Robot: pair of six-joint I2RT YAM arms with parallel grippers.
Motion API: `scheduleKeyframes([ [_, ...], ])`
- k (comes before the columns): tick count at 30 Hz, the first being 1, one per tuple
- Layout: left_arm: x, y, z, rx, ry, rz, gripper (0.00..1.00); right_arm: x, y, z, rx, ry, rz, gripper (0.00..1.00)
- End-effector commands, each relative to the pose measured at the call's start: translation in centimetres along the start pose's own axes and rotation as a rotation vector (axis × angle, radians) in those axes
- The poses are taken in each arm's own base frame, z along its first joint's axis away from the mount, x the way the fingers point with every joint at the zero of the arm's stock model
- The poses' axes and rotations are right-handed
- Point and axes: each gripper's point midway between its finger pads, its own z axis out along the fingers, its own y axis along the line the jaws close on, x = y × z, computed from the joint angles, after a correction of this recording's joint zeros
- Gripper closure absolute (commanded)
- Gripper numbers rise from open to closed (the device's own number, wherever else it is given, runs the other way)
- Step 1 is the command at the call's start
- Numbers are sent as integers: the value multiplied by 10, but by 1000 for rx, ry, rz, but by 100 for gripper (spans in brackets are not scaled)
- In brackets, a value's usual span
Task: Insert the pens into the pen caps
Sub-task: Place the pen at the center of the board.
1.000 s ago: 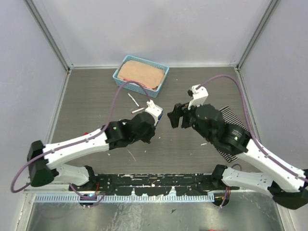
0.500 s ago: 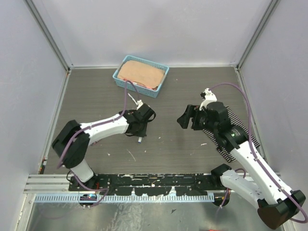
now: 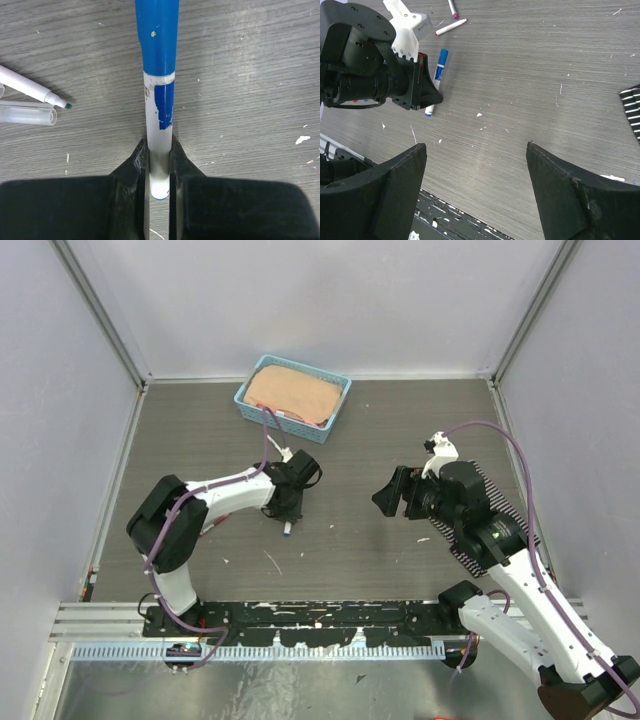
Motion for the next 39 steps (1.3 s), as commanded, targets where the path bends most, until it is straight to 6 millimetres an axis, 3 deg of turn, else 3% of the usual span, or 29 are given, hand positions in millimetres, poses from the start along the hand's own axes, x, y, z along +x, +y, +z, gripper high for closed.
scheduleKeyframes([
  [1, -6, 0, 4, -8, 0, -20, 83, -6, 6, -3, -28, -15, -20, 15],
  [11, -10, 0, 1, 7, -8, -36, 70, -5, 6, -3, -27, -7, -25, 14],
  [20, -37, -10, -30, 64, -75, -33, 64, -5, 7, -4, -34, -3, -30, 14],
  [26, -65, -5, -69, 101, -195, -32, 63, -5, 8, -7, -38, 3, -54, 14],
  [32, -81, 19, -112, 117, -367, -67, 64, -2, 6, -5, -36, 15, -76, 14],
  [36, -77, 39, -146, 145, -497, -115, 62, 1, 3, 1, -35, 23, -85, 14],
  [39, -63, 66, -154, 67, -503, -134, 61, 3, 5, 7, -50, 36, -92, 14],
])
